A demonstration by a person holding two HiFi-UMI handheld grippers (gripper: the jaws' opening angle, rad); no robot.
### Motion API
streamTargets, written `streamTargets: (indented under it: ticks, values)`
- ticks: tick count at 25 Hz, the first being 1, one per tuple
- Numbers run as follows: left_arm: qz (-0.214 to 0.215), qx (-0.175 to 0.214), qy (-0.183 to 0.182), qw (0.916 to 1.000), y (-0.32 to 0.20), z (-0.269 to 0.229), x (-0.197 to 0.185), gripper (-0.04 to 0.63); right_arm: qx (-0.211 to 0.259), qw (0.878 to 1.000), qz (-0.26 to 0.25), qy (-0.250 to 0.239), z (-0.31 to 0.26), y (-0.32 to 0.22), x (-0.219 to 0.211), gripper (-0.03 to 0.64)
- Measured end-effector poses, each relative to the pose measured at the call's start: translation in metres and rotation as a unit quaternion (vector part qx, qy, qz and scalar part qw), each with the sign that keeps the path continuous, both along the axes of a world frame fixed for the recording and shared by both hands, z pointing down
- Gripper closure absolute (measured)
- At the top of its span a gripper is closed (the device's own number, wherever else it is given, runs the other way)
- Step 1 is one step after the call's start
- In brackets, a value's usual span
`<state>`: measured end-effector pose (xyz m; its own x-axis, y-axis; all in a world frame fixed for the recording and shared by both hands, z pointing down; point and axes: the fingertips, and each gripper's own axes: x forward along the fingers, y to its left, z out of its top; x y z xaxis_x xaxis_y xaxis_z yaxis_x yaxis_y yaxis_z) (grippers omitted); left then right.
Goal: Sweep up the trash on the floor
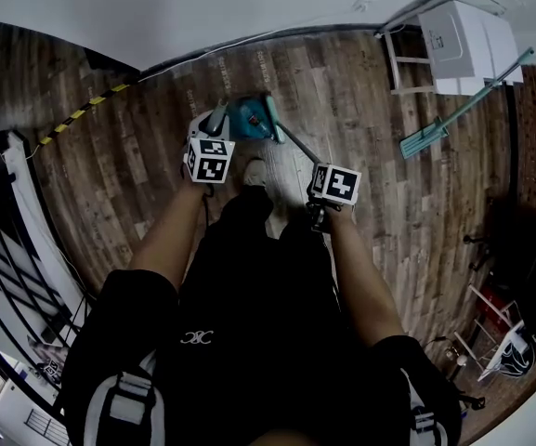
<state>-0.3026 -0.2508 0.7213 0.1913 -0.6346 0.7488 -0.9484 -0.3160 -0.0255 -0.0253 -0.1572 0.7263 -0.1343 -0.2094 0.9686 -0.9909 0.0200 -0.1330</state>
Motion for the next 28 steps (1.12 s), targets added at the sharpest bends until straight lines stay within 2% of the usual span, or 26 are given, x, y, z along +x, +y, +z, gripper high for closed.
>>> streamTargets:
  ticks: [4,10,21,28]
  values:
    - [-0.003,0.007,0.022,0.9997,-0.002,-0.009,0.003,0.508,0.009,1.0,0.001,0.003,-0.012,0.009,0.013,0.515]
    - [0.002,0.023,0.036,0.9991,-0.008,-0.025,0.017,0.509,0.033,0.999,0.004,0.01,-0.045,0.028,0.037,0.515]
    - [0.01,0.051,0.084,0.9951,-0.019,-0.084,0.073,0.509,0.097,0.994,0.054,-0.002,-0.12,0.059,0.102,0.515]
    - [-0.004,0.066,0.123,0.9901,-0.028,-0.132,0.113,0.509,0.145,0.987,0.069,0.009,-0.166,0.08,0.14,0.515]
